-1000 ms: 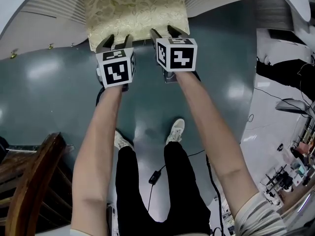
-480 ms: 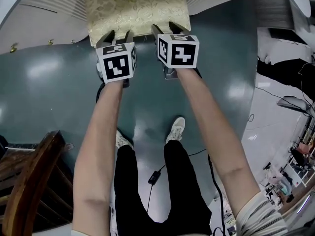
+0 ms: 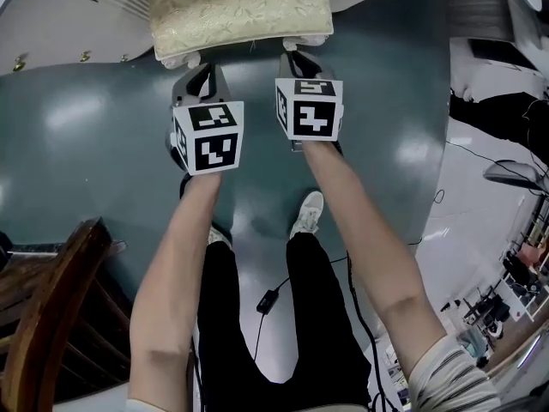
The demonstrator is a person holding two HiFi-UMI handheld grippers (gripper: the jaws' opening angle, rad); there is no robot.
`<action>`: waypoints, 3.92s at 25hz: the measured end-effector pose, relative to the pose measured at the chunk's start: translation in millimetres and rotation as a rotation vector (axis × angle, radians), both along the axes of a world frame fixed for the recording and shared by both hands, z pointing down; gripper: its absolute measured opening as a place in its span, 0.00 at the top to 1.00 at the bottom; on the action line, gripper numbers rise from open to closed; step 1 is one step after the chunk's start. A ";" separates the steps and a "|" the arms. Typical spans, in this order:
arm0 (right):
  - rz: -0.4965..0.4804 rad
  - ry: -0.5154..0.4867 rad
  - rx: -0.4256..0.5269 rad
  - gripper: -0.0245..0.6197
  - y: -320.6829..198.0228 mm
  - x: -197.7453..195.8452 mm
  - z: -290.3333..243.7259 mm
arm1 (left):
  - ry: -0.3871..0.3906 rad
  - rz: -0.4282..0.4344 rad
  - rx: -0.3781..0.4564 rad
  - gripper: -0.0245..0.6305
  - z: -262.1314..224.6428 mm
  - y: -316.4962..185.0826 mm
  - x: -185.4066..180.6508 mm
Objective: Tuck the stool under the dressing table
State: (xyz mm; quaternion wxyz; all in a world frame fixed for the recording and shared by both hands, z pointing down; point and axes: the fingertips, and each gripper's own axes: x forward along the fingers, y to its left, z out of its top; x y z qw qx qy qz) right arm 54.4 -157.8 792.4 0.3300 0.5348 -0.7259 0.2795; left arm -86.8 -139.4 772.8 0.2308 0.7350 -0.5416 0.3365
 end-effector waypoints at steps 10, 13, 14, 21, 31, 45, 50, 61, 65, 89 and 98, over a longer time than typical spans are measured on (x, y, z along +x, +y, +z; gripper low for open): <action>0.016 -0.110 0.030 0.94 46.5 -7.4 -50.5 | 0.131 -0.072 -0.028 0.95 -22.7 58.9 20.8; 0.013 -0.126 0.039 0.94 62.9 -5.5 -64.8 | 0.153 -0.086 -0.019 0.95 -36.9 75.8 20.3; 0.014 -0.131 0.042 0.94 69.0 -5.2 -70.3 | 0.159 -0.089 -0.019 0.95 -40.9 83.0 21.1; 0.007 -0.179 0.058 0.94 114.2 -13.0 -112.3 | 0.178 -0.103 -0.013 0.96 -75.0 129.0 26.0; -0.025 -0.180 0.099 0.94 165.7 -0.5 -185.8 | 0.193 -0.093 0.043 0.95 -151.7 166.1 33.9; -0.071 -0.228 0.183 0.94 239.5 -7.2 -303.5 | 0.255 -0.048 0.125 0.95 -276.2 226.2 49.0; -0.080 -0.224 0.225 0.94 265.2 -10.1 -360.2 | 0.251 -0.039 0.163 0.95 -330.7 254.0 43.7; -0.093 -0.274 0.307 0.94 306.0 -8.9 -492.1 | 0.287 -0.051 0.293 0.95 -473.2 289.0 37.4; -0.125 -0.249 0.407 0.94 312.5 -7.3 -551.4 | 0.307 -0.035 0.367 0.95 -525.8 294.2 49.6; -0.146 -0.330 0.724 0.94 306.7 -13.8 -780.6 | 0.368 0.028 0.693 0.95 -758.3 301.8 38.7; -0.183 -0.334 0.820 0.94 315.6 -31.9 -821.7 | 0.384 0.045 0.789 0.95 -798.9 306.4 26.8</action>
